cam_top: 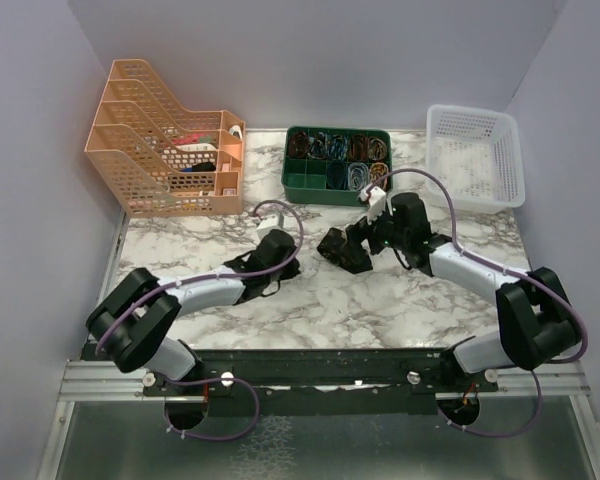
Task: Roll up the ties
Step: Roll the tie at the center of the board.
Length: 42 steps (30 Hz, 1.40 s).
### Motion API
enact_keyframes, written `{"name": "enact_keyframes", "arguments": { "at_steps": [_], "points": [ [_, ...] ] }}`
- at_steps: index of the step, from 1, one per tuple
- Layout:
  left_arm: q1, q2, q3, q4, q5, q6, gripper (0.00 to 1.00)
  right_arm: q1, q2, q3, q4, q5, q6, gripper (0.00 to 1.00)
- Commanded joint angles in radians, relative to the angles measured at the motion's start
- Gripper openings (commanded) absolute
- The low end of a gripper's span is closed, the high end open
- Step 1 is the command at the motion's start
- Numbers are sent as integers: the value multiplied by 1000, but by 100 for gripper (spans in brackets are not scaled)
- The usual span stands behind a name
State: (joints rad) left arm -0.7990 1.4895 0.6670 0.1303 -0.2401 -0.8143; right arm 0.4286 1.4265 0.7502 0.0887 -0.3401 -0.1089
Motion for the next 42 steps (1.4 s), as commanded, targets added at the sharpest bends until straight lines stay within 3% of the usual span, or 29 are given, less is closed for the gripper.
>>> {"name": "enact_keyframes", "arguments": {
  "at_steps": [1,5,9,21,32,42],
  "points": [
    [96,-123,-93,-62,-26,-26,16,54,11,-9,127,-71,-144,100],
    [144,-204,-132,-67,2,-6,16,108,54,2,126,36,-198,100],
    [168,-267,-169,-64,5,-1,16,127,73,17,131,19,-195,100],
    [206,-313,-182,-75,27,23,16,187,195,96,45,194,-216,100],
    [217,-317,-186,-69,42,32,15,188,261,131,-34,124,-236,100],
    [220,-325,-191,-66,51,32,15,188,298,163,-52,144,-220,86]
  ]
}}
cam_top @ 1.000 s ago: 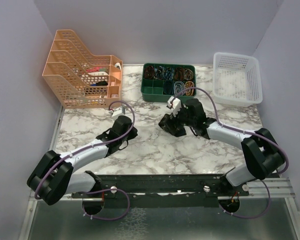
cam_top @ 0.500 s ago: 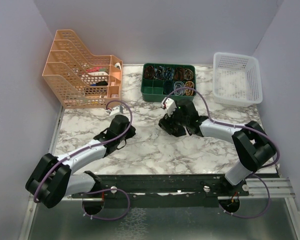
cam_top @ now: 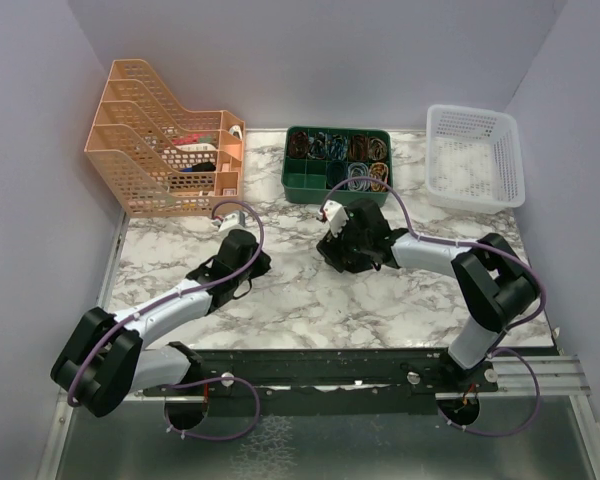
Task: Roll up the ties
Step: Roll the tie at the center of the board.
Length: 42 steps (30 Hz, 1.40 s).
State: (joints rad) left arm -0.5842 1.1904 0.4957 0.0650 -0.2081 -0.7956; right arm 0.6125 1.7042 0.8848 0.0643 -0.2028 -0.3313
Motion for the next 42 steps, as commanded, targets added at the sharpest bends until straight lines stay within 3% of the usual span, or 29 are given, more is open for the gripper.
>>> {"name": "enact_keyframes", "arguments": {
  "at_steps": [1,9,17,18,20,22,25,27,29,34,40,42],
  "points": [
    [7,-29,-22,2,19,12,15,4,21,28,-25,17,8,83],
    [9,-36,-33,5,25,13,15,4,19,27,-31,-3,20,55],
    [9,-31,-37,15,37,13,15,4,15,25,-19,17,-12,53],
    [9,-30,-38,18,40,13,15,4,19,31,-26,9,-16,57],
    [11,-27,-42,28,47,13,15,4,22,49,-62,-28,-40,78],
    [11,-20,-46,46,60,13,15,4,7,50,-63,-48,-37,90],
    [11,2,-40,69,85,10,15,4,-43,46,-60,-45,-9,100],
    [11,19,-36,94,110,2,17,3,-77,44,-55,-20,8,100],
    [12,39,-38,138,143,-12,24,2,-106,35,-42,13,47,100],
    [12,103,-4,234,244,-16,59,-8,-205,-22,-7,17,158,100],
    [14,196,108,256,323,65,76,-77,-332,-77,-4,0,441,100],
    [17,237,160,259,363,94,80,-122,-332,-73,-48,-85,533,100]
  ]
}}
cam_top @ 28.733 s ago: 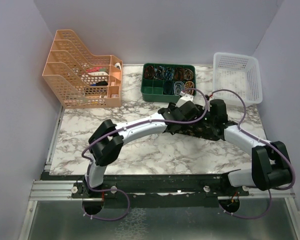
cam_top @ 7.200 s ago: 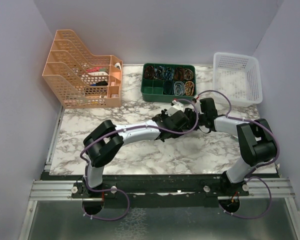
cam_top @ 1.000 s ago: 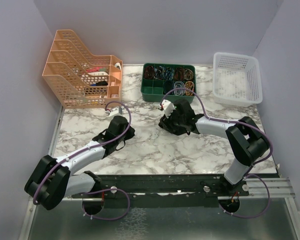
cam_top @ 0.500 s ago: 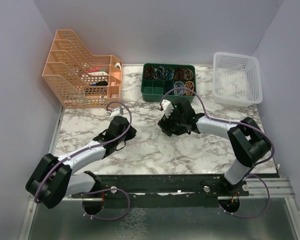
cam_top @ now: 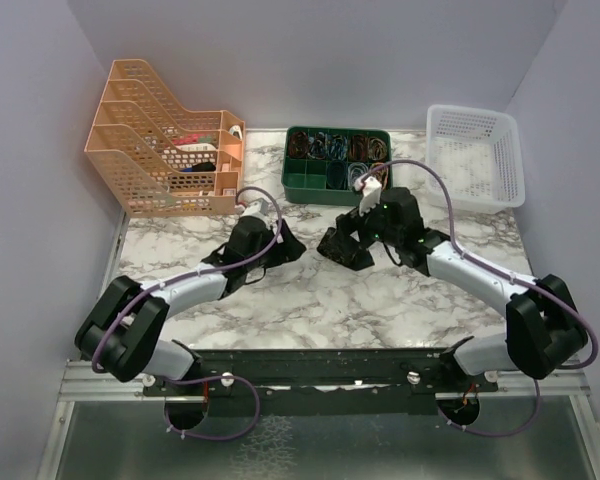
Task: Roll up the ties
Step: Roll the tie at the center of the board.
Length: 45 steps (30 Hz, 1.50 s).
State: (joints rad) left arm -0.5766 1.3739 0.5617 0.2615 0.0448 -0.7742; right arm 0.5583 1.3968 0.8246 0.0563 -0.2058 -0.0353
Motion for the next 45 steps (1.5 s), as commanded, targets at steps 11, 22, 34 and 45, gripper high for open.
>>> {"name": "enact_keyframes", "arguments": {
  "at_steps": [11,22,34,45],
  "points": [
    [36,254,266,97,358,245,90,-226,132,-62,-65,-348,428,83],
    [48,436,403,96,530,366,92,-286,222,-48,-55,-340,376,73],
    [47,544,481,96,604,375,93,-320,273,-55,-79,-368,353,63],
    [47,650,590,96,738,375,93,-325,290,-50,-92,-350,339,63]
  ]
}}
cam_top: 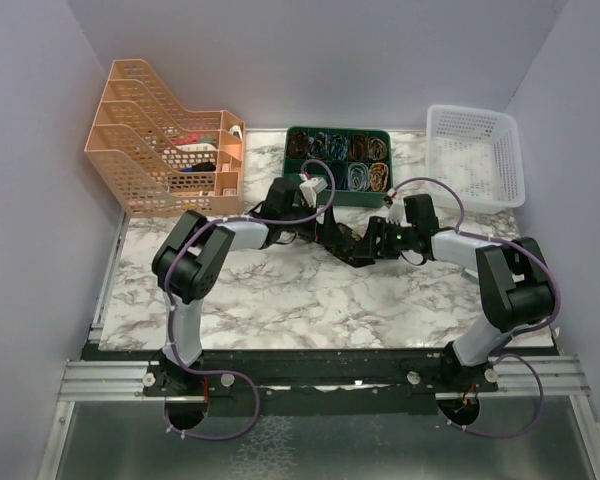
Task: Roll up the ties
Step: Roll the tie at the center of the board.
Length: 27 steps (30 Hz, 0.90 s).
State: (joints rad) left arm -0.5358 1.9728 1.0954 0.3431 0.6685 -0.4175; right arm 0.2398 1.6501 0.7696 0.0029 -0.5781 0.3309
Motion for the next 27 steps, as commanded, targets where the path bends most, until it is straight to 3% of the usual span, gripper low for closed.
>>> {"name": "enact_keyframes", "arguments": {
  "at_steps": [1,8,20,27],
  "points": [
    [7,58,63,14,135,18,93,-9,38,6,-40,24,-26,63],
    [-8,88,71,14,252,28,91,-13,43,3,-38,33,-24,61],
    [-24,131,97,26,227,-13,85,-15,53,1,-43,32,-38,61],
    [-24,159,107,33,243,-38,76,-16,55,3,-46,34,-44,61]
  ]
}}
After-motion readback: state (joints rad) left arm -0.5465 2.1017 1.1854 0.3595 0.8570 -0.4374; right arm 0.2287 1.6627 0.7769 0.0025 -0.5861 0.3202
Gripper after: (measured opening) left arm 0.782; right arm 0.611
